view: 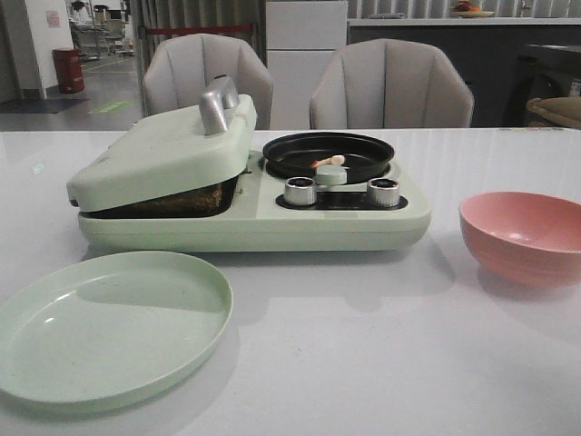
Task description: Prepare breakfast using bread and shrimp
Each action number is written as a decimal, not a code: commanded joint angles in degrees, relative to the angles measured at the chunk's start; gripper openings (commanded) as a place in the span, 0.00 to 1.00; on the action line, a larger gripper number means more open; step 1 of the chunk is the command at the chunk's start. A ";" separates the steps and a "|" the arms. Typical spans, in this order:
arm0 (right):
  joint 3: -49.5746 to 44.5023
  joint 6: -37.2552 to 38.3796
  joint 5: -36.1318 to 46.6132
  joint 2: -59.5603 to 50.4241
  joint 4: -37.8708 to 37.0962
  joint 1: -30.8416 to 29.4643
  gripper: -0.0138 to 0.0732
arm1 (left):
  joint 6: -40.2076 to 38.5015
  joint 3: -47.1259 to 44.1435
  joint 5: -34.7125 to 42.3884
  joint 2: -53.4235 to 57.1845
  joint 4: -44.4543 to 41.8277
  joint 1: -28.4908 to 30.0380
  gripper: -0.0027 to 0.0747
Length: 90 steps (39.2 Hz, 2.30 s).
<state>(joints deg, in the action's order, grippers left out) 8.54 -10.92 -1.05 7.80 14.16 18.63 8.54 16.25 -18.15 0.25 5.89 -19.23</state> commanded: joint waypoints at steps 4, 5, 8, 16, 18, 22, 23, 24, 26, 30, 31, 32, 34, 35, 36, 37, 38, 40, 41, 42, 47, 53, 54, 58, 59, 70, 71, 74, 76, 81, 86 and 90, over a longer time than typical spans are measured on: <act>1.63 -0.29 4.45 0.48 -0.07 0.19 0.32 | -0.46 1.54 4.14 0.86 0.71 -0.40 0.19; 1.63 -0.29 4.45 0.48 -0.07 0.19 0.32 | -0.46 1.54 4.14 0.86 0.71 -0.40 0.19; 1.63 -0.29 4.45 0.48 -0.07 0.19 0.32 | -0.46 1.54 4.14 0.86 0.71 -0.40 0.19; 1.63 -0.29 4.45 0.48 -0.07 0.19 0.32 | -0.46 1.54 4.14 0.86 0.71 -0.40 0.19; 1.63 -0.29 4.45 0.48 -0.07 0.19 0.32 | -0.46 1.54 4.14 0.86 0.71 -0.40 0.19; 1.63 -0.29 4.45 0.48 -0.07 0.19 0.32 | -0.46 1.54 4.14 0.86 0.71 -0.40 0.19; 1.63 -0.29 4.45 0.48 -0.07 0.19 0.32 | -0.46 1.54 4.14 0.86 0.71 -0.40 0.19; 1.63 -0.29 4.45 0.48 -0.07 0.19 0.32 | -0.46 1.54 4.14 0.86 0.71 -0.40 0.19; 1.63 -0.29 4.45 0.48 -0.07 0.19 0.32 | -0.46 1.54 4.14 0.86 0.71 -0.40 0.19; 1.63 -0.29 4.45 0.48 -0.07 0.19 0.32 | -0.46 0.16 5.51 0.86 0.20 -0.30 0.19; 1.63 -0.29 4.45 0.48 -0.07 0.19 0.32 | -0.46 -0.26 5.51 0.86 -0.64 -0.04 0.19; 1.63 -0.29 4.45 0.48 -0.07 0.19 0.32 | -0.46 -0.76 5.51 0.86 -1.00 0.26 0.19; 1.63 -0.29 4.45 0.48 -0.07 0.19 0.32 | -0.46 -1.82 5.64 0.86 -2.39 1.78 0.19; 1.63 -0.29 4.45 0.48 -0.07 0.19 0.32 | -0.46 -2.60 5.77 0.86 -3.05 2.82 0.19; 1.63 -0.29 4.45 0.48 -0.07 0.19 0.32 | -0.46 -3.52 5.99 0.86 -3.23 3.69 0.19; 1.63 -0.29 4.45 0.48 -0.07 0.19 0.32 | -0.46 -4.28 6.24 0.86 -3.23 4.98 0.19; 1.63 -0.29 4.45 0.48 -0.07 0.19 0.32 | -0.46 -5.35 6.55 0.86 -3.23 6.00 0.19; 1.63 -0.29 4.45 0.48 -0.07 0.19 0.32 | -1.30 -7.45 7.43 0.86 -3.23 8.81 0.19; 1.63 -0.29 4.45 0.48 -0.07 0.19 0.32 | -2.54 -8.20 7.87 0.86 -3.23 10.17 0.19; 1.63 -0.29 4.45 0.48 -0.07 0.19 0.32 | -3.32 -9.20 8.44 0.86 -3.23 11.15 0.19; 1.63 -0.29 4.45 0.48 -0.07 0.19 0.32 | -7.22 -12.85 10.92 0.86 -3.48 15.23 0.19; 1.63 -0.29 4.45 0.48 -0.07 0.19 0.32 | -11.48 -15.94 14.49 1.00 -6.75 15.56 0.19; 1.63 -0.29 4.45 0.48 -0.07 0.19 0.32 | -11.88 -16.36 14.99 1.00 -6.90 15.56 0.19; 1.63 -0.29 4.45 0.48 -0.07 0.19 0.32 | -12.73 -17.74 17.75 1.00 -6.99 15.56 0.19; 1.63 -0.29 4.45 0.48 -0.07 0.19 0.32 | -12.87 -17.74 17.65 1.00 -6.99 15.56 0.19; 1.63 -0.29 4.45 0.48 -0.07 0.19 0.32 | -12.99 -17.74 18.91 1.00 -7.38 14.46 0.19; 1.63 -0.29 4.45 0.48 -0.07 0.19 0.32 | -12.99 -17.74 18.64 1.00 -7.83 14.04 0.19; 1.63 -0.29 4.45 0.48 -0.07 0.19 0.32 | -12.99 -17.74 18.66 1.00 -7.96 13.32 0.19; 1.63 -0.29 4.45 0.48 -0.07 0.19 0.32 | -12.99 -17.74 18.66 1.00 -7.96 13.32 0.19; 1.63 -0.29 4.45 0.48 -0.07 0.19 0.32 | -12.99 -17.74 18.66 0.88 -7.96 13.42 0.19; 1.63 -0.29 4.45 0.48 -0.07 0.19 0.32 | -12.99 -17.74 18.66 0.88 -7.96 13.42 0.19; 1.63 -0.29 4.45 0.48 -0.07 0.19 0.32 | -12.99 -17.74 18.66 0.88 -7.96 13.42 0.19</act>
<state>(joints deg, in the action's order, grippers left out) 8.54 -10.92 -1.05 7.80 14.16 18.63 -3.66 -0.24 -3.81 0.25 -2.05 -5.50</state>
